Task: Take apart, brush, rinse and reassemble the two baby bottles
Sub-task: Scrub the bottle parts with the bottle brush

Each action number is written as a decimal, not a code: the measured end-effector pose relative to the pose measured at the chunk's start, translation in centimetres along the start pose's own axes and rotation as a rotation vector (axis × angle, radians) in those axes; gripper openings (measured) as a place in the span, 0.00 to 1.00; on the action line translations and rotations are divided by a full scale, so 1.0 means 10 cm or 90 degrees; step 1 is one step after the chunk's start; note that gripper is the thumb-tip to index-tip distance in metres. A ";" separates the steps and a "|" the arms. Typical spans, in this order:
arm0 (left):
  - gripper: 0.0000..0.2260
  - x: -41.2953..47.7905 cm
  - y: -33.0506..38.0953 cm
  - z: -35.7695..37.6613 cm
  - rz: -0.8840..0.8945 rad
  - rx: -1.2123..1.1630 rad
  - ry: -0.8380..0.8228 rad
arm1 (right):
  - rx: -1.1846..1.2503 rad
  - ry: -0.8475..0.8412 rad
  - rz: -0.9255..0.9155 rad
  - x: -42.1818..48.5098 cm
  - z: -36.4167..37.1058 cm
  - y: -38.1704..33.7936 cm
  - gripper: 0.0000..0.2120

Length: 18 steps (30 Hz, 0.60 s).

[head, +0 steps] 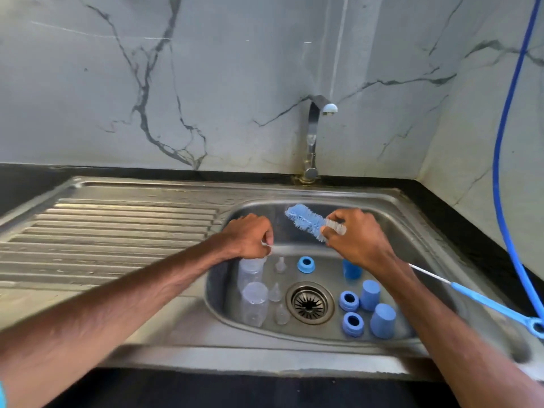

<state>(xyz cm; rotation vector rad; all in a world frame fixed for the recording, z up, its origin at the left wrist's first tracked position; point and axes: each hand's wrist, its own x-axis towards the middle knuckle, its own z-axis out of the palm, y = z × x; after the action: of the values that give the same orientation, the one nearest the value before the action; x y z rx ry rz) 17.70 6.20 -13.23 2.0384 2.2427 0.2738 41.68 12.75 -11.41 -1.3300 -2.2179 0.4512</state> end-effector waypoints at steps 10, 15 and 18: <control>0.22 -0.16 -0.16 0.18 -0.028 -0.006 -0.041 | -0.012 -0.041 0.003 0.05 0.05 0.12 0.04; 0.27 -0.20 -0.11 0.24 -0.040 0.062 -0.084 | 0.000 -0.062 -0.019 0.05 0.06 0.15 0.03; 0.28 -0.20 -0.09 0.23 -0.038 0.071 -0.087 | -0.004 -0.070 -0.029 0.05 0.05 0.16 0.03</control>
<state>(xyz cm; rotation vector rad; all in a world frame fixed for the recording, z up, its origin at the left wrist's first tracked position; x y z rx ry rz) 17.47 4.29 -15.77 1.9717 2.2765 0.0045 42.30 13.87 -12.56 -1.2826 -2.3358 0.5118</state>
